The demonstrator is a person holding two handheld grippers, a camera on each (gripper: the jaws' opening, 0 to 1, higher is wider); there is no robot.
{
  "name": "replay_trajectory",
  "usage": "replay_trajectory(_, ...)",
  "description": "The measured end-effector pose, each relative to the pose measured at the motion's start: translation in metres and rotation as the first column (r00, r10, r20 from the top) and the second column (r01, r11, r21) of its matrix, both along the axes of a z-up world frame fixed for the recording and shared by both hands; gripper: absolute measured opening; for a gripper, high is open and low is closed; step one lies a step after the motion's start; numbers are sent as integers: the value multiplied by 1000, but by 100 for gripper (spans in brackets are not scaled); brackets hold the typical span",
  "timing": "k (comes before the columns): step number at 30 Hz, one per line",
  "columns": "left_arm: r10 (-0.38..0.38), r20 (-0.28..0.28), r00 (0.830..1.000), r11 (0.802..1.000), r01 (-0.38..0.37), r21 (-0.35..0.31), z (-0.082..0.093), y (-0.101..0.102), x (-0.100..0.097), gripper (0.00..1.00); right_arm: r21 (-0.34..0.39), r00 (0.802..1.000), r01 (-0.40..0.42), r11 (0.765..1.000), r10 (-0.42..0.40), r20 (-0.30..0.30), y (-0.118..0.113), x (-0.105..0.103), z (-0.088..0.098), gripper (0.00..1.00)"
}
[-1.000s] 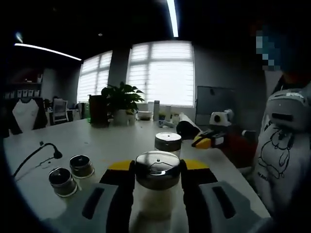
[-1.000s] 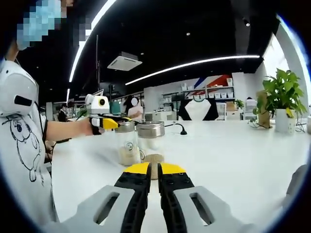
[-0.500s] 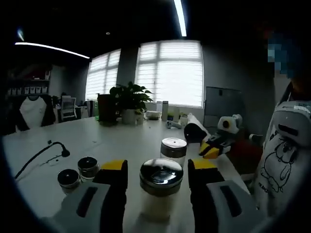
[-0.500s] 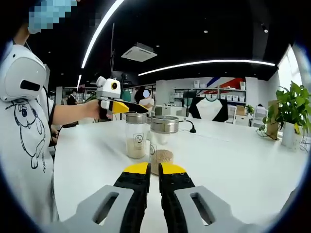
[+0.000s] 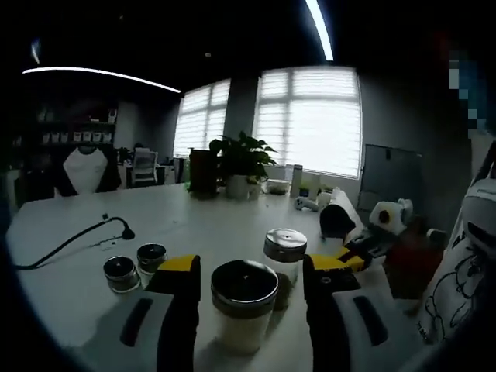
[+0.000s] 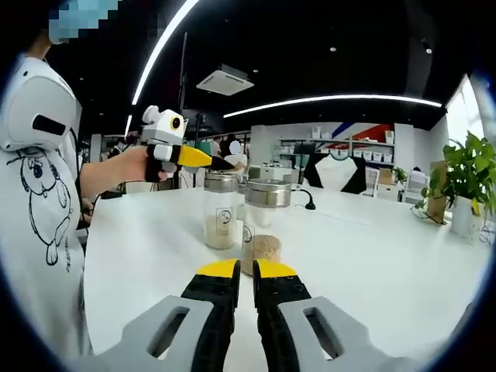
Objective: Rotate the seasoning bottle until the label or dispensing opening points toward the visible target arrow and the bottle remains upright within the marked orientation range
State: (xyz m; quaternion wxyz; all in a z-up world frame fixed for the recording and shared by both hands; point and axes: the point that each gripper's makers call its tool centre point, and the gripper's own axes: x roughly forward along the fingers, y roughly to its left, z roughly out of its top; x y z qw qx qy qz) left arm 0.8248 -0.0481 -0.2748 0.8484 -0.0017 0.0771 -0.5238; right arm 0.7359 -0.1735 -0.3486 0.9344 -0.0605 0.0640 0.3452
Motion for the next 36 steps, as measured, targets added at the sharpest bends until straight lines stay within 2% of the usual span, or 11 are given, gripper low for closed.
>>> replay_trajectory(6,29,7,1000,999,-29,17,-5,-1,0,53,-6,1000,-3,1000,3,-8,2,-3,-3,4)
replay_trajectory(11,4,14,1000,997,-5,77,-21,-3,1,44,-10,1000,0,1000,0,-12,2,-3,-5,4)
replay_trajectory(13,13,31,999,995,-16,98,-25,-1,4,44,-6,1000,-1,1000,1,-11,2,-3,-5,4)
replay_trajectory(21,7,32,999,997,-9,72,-21,-3,4,40,-6,1000,-6,1000,5,-14,4,-2,-7,4)
replay_trajectory(36,-115,32,993,993,114,40,-21,-3,5,40,-1,1000,11,1000,-11,-30,2,-6,-12,4)
